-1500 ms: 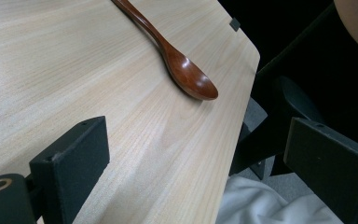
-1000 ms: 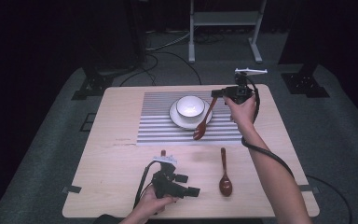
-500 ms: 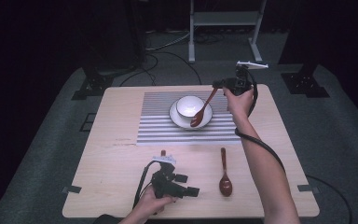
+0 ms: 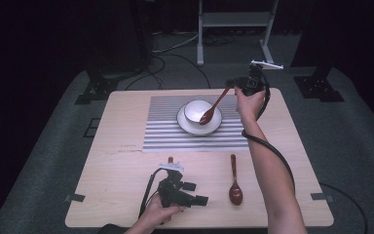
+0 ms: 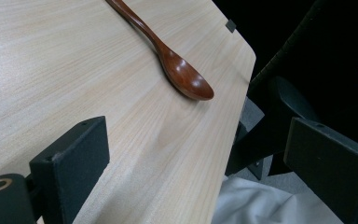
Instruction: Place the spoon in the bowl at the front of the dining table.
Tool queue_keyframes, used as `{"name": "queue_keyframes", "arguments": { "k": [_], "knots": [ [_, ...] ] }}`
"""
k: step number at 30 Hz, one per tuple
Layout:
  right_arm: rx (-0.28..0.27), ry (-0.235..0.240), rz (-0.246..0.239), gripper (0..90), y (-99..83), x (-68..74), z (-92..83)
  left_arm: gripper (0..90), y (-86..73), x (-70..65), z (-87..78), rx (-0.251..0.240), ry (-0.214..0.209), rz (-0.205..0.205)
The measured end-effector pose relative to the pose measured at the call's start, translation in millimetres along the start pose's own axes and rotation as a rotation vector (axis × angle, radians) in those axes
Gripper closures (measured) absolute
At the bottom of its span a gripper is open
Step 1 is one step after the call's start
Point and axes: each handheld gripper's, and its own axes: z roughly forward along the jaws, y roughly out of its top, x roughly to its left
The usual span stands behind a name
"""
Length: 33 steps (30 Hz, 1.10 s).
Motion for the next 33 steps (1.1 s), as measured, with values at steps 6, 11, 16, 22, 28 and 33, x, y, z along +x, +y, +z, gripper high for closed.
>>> {"name": "queue_keyframes", "arguments": {
  "k": [6, 11, 16, 22, 28, 33],
  "knots": [
    [-0.038, -0.024, 0.01, 83.4, 0.5, -5.0, 2.8, 5.5, -0.4, -0.3, 0.3, 0.001, -0.002, -0.003],
    [-0.046, -0.037, 0.007, 83.4, -3.1, -5.0, 8.4, 5.5, -0.9, -0.5, 0.6, 0.001, -0.004, -0.005],
    [-0.062, -0.049, 0.01, 83.4, -4.7, -3.3, 10.2, 5.5, -0.9, -1.0, 0.8, 0.001, -0.006, 0.0],
    [-0.075, -0.056, 0.011, 83.3, -5.4, -4.4, 10.2, 5.5, -1.8, -1.4, 2.6, 0.007, -0.007, -0.003],
    [-0.084, -0.048, 0.018, 83.3, -6.8, -8.4, 9.3, 5.5, -1.3, -1.5, 2.1, 0.006, -0.007, 0.001],
    [-0.083, -0.048, 0.022, 83.3, -9.3, -11.1, 10.8, 5.5, -1.3, -1.5, 1.6, 0.006, -0.006, 0.004]
  ]
}}
